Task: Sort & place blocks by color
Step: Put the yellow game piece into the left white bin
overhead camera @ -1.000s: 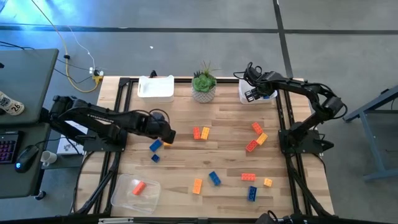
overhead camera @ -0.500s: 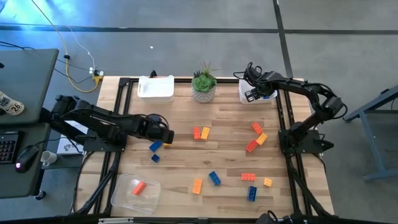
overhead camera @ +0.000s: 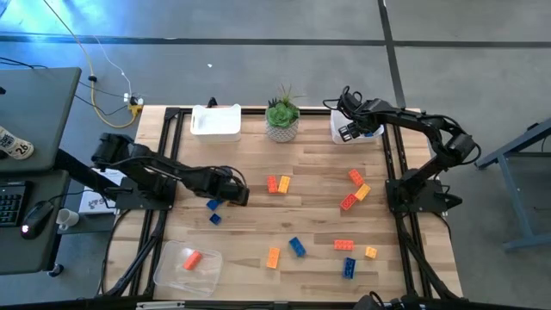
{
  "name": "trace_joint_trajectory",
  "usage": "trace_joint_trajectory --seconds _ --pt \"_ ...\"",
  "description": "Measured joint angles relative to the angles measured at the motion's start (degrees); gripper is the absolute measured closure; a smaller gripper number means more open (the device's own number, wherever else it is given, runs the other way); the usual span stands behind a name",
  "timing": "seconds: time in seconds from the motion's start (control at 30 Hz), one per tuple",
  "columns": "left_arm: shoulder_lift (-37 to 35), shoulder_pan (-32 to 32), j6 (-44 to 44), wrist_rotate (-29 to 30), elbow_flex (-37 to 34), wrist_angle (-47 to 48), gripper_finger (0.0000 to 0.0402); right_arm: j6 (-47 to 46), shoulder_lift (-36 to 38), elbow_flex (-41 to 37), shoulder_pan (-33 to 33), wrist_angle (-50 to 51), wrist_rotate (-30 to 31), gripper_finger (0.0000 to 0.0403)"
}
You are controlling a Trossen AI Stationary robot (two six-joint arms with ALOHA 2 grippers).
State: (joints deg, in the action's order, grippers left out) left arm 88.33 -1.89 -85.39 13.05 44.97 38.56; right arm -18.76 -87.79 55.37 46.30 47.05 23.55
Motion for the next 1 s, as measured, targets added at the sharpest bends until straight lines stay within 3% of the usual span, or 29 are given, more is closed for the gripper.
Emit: trace_joint_trajectory --seconds 0.4,0.57,0.77,1.0 --pt "5.04 0.62 1.09 -0.3 0.38 -3.04 0.0195 1.25 0.0 0.0 -0.2 -0.16 -0.11 0.0224" --pt "5.38 0.7 3.98 0.08 0.67 -2.84 0.0223 1.27 0.14 0.0 -0.33 0.03 -0.66 0.0224" --pt "5.27 0.8 11.77 1.62 2.3 -3.27 0.0289 0.81 1.03 0.02 -0.56 0.33 -3.76 0.0224" --pt "4.6 1.93 21.71 1.67 4.73 -2.04 0.0291 -3.69 5.41 0.02 -3.12 2.99 -4.73 0.0224"
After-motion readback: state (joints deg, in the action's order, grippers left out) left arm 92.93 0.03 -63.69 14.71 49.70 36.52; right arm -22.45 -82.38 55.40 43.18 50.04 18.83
